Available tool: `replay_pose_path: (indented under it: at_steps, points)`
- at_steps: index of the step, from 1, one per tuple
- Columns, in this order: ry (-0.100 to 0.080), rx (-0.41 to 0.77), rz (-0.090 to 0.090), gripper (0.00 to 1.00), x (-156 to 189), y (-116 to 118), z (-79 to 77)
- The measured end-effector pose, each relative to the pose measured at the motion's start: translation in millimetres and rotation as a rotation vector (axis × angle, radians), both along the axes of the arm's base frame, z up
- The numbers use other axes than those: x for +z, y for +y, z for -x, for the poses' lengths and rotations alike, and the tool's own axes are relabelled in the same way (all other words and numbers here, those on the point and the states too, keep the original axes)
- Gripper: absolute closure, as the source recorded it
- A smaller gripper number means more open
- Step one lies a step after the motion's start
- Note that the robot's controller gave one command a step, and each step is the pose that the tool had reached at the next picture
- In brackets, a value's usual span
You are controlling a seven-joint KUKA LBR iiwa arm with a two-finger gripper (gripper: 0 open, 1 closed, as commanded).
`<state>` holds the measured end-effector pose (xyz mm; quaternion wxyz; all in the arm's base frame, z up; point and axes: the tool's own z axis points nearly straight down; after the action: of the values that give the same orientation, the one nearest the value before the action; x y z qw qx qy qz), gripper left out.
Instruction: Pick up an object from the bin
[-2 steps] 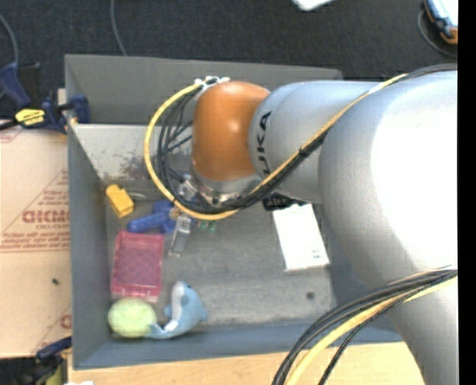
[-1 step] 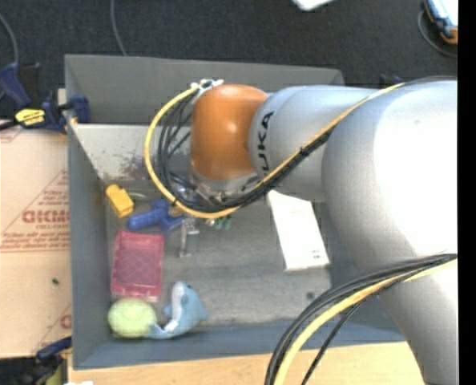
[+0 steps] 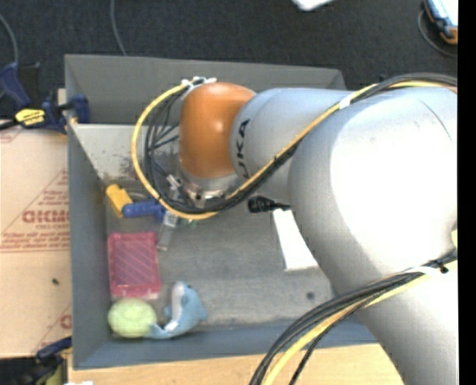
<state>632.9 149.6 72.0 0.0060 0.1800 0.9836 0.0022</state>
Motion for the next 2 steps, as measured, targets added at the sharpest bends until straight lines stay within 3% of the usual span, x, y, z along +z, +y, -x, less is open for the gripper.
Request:
replay_pose_path:
  at_steps: [1,2]
  points:
    - [0.000,0.460,0.007,1.00,3.3,-19.7,1.5]
    - [0.000,0.460,0.006,1.00,3.2,-19.5,1.5]
